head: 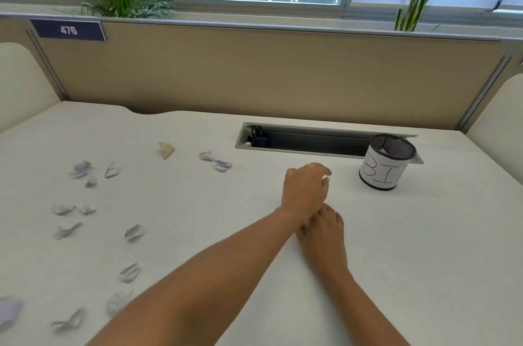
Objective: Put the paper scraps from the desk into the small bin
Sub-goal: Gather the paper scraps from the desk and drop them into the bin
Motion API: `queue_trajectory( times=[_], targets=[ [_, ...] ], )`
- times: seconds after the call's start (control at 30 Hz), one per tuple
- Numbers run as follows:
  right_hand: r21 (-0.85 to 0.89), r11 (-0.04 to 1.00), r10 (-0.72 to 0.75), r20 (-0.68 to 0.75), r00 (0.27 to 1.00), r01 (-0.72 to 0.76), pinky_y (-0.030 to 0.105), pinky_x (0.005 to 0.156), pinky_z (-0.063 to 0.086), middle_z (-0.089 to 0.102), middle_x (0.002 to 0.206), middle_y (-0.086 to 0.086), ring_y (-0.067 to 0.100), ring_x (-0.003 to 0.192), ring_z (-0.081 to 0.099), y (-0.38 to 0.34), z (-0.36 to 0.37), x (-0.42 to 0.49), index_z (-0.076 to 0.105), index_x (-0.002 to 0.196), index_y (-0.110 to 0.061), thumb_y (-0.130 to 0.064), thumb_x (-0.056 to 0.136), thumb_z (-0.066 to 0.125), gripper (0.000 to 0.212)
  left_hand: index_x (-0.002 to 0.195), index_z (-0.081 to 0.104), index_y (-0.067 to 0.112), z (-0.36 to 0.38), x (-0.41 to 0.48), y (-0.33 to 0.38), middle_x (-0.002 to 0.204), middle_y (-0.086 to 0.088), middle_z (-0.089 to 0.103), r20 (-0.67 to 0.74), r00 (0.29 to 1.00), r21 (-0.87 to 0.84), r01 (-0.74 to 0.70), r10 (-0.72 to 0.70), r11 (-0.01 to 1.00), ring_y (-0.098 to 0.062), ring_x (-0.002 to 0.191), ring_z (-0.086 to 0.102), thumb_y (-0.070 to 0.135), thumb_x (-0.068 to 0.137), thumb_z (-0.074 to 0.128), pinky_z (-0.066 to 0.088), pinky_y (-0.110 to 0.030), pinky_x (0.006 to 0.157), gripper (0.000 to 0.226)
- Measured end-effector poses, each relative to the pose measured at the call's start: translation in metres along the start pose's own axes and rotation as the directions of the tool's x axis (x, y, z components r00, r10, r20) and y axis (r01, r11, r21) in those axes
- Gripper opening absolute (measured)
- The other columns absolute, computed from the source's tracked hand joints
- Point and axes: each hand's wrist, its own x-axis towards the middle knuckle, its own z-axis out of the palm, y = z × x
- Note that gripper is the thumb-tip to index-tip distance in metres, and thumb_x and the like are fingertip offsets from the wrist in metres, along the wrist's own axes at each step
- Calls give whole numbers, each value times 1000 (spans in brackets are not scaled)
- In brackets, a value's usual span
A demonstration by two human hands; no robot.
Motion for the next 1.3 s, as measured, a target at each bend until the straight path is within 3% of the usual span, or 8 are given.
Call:
queue_trajectory(
  times=[0.27, 0.47, 0.6, 0.7, 0.8, 1.0, 1.17, 1.3],
  targets=[
    [78, 997, 32, -93, 995, -25, 47, 88, 51, 69, 102, 18, 37, 99, 65, -13, 3, -25, 65, 95, -2, -32, 79, 29, 50, 119, 61, 21, -34, -114, -79, 138, 3, 54, -14, 979, 19, 205, -205, 979, -13, 125, 51, 25, 95, 46, 27, -29, 108, 29],
    [86, 996, -27, 23, 999, 25, 48, 85, 53, 69, 98, 20, 40, 96, 64, -43, 2, -62, 64, 91, -1, -28, 80, 29, 45, 112, 66, 23, -68, -197, -117, 132, 6, 59, -132, 941, 1, 313, -311, 950, -20, 119, 55, 25, 91, 52, 34, -28, 106, 25],
    [179, 975, -148, 77, 986, 132, 44, 98, 45, 65, 112, 16, 36, 111, 57, -67, -1, -83, 63, 101, -3, -32, 82, 25, 51, 107, 69, 20, -92, -248, -138, 126, -1, 64, -269, 907, 3, 338, -325, 941, -24, 118, 57, 43, 83, 38, 38, -30, 101, 45],
    [278, 931, -280, 129, 951, 237, 37, 108, 36, 58, 125, 12, 29, 122, 49, -92, -3, -99, 58, 115, -5, -40, 84, 20, 61, 109, 68, 17, -111, -276, -152, 127, -5, 63, -347, 860, -4, 398, -375, 917, -26, 119, 56, 25, 86, 52, 41, -36, 101, 30],
    [371, 894, -338, 193, 921, 250, 28, 113, 27, 46, 139, 3, 19, 133, 36, -118, 0, -109, 47, 130, -13, -34, 95, 36, 42, 116, 64, 15, -122, -294, -164, 135, -10, 56, -337, 836, 72, 480, -432, 874, -31, 128, 49, 27, 83, 51, 40, -47, 107, 37],
    [498, 815, -497, 339, 799, 295, 24, 113, 19, 23, 154, -1, 14, 142, 21, -181, 4, -119, 28, 142, -21, -36, 96, 43, 51, 142, 31, 24, -129, -310, -178, 157, 0, 20, -126, 842, 156, 539, -525, 827, -18, 147, 14, 30, 95, 44, 16, -33, 120, 49],
    [472, 805, -576, 472, 668, 361, 32, 116, 18, 9, 158, 7, 20, 145, 12, -217, 7, -122, 17, 147, -21, -25, 96, 44, 57, 138, 40, 25, -128, -313, -176, 151, 6, 35, -128, 855, 150, 517, -502, 843, -9, 141, 29, 22, 98, 38, 31, -27, 112, 40],
    [346, 795, -607, 476, 637, 499, 35, 116, 22, 19, 155, 12, 24, 144, 15, -217, 10, -126, 28, 142, -7, -9, 99, 33, 44, 130, 51, 23, -131, -311, -176, 146, 5, 45, -159, 847, 188, 530, -507, 827, -12, 134, 44, 15, 97, 38, 39, -28, 105, 37]
  ],
)
